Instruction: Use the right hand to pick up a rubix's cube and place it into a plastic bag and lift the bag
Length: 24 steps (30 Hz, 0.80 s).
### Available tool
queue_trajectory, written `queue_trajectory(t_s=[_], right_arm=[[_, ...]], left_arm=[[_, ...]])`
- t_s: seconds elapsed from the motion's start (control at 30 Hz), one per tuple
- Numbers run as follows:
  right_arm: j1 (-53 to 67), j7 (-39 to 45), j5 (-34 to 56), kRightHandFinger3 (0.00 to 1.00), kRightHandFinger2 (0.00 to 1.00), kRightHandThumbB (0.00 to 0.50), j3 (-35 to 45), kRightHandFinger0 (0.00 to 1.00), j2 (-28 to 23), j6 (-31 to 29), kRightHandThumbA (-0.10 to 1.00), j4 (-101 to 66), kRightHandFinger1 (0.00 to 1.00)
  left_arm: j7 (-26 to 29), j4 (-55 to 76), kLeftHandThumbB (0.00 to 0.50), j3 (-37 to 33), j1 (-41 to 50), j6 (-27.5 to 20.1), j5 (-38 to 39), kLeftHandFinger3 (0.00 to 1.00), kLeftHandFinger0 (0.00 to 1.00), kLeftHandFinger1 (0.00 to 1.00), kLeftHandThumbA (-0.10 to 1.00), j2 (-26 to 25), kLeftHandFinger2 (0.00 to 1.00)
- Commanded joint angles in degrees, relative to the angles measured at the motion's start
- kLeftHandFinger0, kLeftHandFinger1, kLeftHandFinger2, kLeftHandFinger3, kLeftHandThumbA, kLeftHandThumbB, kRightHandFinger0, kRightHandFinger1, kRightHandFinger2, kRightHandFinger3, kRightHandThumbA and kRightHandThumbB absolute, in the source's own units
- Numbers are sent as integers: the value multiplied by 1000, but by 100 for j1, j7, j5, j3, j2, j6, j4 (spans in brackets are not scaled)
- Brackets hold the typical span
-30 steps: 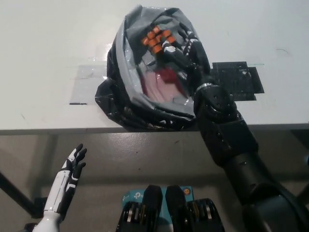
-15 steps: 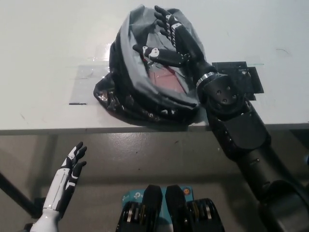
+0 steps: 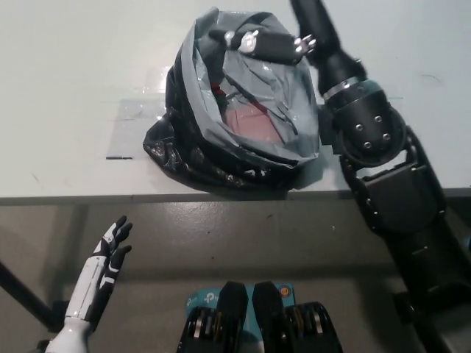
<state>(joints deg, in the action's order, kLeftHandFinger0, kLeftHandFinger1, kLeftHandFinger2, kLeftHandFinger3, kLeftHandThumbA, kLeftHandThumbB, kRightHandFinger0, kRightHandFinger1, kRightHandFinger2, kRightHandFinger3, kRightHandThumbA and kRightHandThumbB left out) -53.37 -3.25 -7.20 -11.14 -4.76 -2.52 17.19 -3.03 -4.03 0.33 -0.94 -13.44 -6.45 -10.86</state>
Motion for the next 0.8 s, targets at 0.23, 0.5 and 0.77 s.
queue_trajectory(t_s=[0.23, 0.5, 0.77], right_arm=[[65, -828, -1169, 1000, 1000, 400, 155, 1000, -412, 81, 887, 823, 1000], [-41, -1100, -1338, 1000, 1000, 435, 70, 1000, -307, -156, 798, 2040, 1000], [-13, -1044, -1359, 1000, 1000, 443, 11, 1000, -199, -200, 817, 2312, 1000]], left_arm=[[-11, 182, 110, -16, 36, -224, -28, 1000, 942, 1000, 1000, -60, 1000], [-18, 167, 106, -31, 46, -246, -18, 1000, 943, 1000, 1000, -42, 1000], [-26, 187, 112, -40, 39, -206, -29, 1000, 960, 1000, 1000, -46, 1000]])
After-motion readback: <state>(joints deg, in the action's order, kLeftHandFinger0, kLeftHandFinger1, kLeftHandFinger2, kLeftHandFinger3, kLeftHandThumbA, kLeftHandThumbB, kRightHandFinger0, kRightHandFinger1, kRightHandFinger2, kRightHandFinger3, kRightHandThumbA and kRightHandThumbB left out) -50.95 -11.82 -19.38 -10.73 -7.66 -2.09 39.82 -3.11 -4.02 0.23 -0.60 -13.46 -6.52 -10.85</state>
